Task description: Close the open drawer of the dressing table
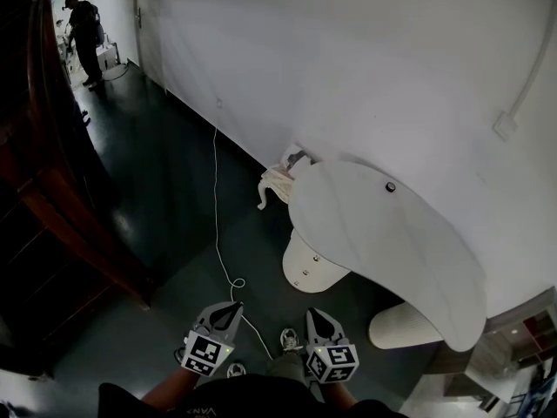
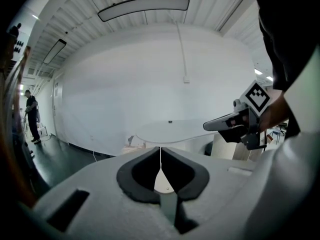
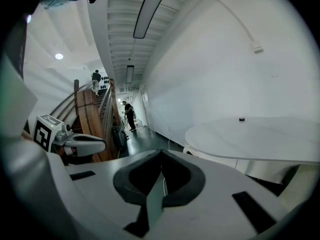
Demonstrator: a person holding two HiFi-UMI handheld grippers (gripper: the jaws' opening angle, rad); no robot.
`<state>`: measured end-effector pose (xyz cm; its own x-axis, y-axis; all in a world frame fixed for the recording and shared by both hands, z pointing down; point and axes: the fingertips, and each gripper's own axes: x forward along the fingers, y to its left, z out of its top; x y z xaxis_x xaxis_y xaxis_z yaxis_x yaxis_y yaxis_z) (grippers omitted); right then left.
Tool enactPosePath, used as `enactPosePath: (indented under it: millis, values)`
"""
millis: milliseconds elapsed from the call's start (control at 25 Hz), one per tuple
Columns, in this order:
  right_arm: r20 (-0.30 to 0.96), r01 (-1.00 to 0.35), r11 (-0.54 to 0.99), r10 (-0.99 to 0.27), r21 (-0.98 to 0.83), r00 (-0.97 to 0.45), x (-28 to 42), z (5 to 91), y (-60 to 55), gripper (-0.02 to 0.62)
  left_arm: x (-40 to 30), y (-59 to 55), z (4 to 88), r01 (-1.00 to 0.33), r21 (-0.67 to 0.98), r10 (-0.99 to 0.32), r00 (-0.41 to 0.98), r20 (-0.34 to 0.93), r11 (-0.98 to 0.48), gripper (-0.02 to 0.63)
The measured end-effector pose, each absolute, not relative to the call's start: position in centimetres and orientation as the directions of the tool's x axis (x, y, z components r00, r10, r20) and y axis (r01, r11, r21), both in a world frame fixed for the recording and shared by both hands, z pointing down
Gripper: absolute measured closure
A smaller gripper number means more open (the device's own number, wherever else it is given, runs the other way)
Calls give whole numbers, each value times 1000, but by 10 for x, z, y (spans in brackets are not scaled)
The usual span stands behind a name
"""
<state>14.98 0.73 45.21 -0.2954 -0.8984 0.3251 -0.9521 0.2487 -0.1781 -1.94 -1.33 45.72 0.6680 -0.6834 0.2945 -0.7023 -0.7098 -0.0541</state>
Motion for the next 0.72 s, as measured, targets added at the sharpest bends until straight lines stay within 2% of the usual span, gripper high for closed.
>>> enactPosePath:
  millis: [720]
  values:
    - [406, -955, 248, -865, -165, -295, 128, 458, 56, 592, -80, 28, 436, -764, -47, -751, 617, 235, -643, 588]
